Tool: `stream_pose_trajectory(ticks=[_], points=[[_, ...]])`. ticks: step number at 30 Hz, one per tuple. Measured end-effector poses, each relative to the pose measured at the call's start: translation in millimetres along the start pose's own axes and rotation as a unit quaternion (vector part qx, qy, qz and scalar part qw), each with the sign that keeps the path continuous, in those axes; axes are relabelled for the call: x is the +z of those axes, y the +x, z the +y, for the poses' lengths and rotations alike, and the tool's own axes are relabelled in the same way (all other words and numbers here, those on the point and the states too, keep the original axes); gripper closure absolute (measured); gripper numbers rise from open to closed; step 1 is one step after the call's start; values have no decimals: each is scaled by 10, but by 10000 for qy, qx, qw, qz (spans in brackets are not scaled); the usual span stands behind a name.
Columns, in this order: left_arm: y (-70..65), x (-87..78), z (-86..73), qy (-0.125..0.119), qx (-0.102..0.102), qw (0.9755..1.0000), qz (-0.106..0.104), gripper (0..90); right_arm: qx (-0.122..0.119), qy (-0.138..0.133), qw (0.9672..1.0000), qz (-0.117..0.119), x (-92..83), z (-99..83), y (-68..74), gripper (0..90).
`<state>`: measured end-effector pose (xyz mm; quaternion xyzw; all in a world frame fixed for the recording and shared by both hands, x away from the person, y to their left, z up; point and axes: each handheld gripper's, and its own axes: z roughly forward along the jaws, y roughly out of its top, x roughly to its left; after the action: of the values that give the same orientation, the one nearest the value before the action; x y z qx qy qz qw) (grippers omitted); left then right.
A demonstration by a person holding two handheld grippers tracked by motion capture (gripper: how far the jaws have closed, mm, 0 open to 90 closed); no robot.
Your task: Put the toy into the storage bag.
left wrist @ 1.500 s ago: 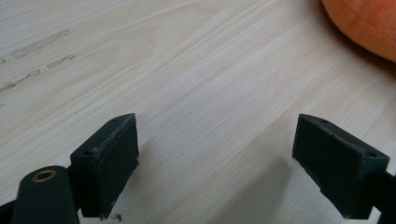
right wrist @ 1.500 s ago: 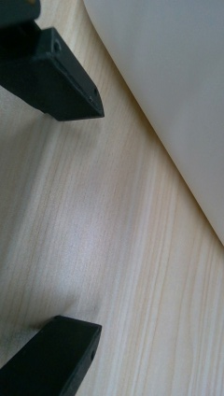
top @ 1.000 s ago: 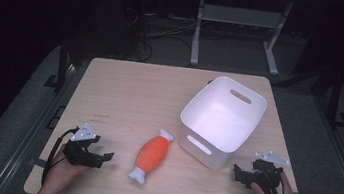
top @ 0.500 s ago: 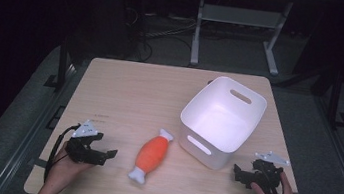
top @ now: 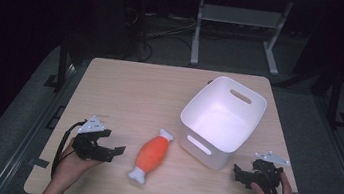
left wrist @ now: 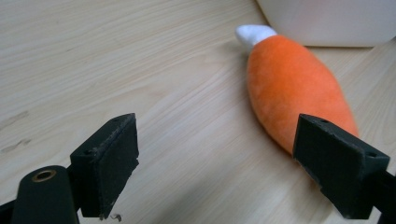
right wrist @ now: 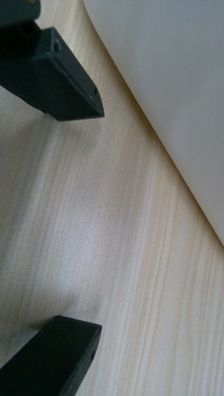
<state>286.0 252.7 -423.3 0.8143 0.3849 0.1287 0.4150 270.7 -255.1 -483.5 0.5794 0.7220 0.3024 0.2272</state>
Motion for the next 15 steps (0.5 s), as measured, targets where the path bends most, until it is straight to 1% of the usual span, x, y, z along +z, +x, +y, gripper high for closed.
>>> stream_pose_trajectory(ticks=[4, 10, 15], points=[[-41, 32, 38, 17, 21, 10000, -49, 135, 1, 2, 10000, 0, 0, 0, 0, 0], [-150, 110, 118, 20, 64, 9998, -166, 130, -1, 1, 10000, 0, 0, 0, 0, 0], [-208, 152, 159, 25, 100, 9997, -205, 127, -2, 1, 10000, 0, 0, 0, 0, 0]])
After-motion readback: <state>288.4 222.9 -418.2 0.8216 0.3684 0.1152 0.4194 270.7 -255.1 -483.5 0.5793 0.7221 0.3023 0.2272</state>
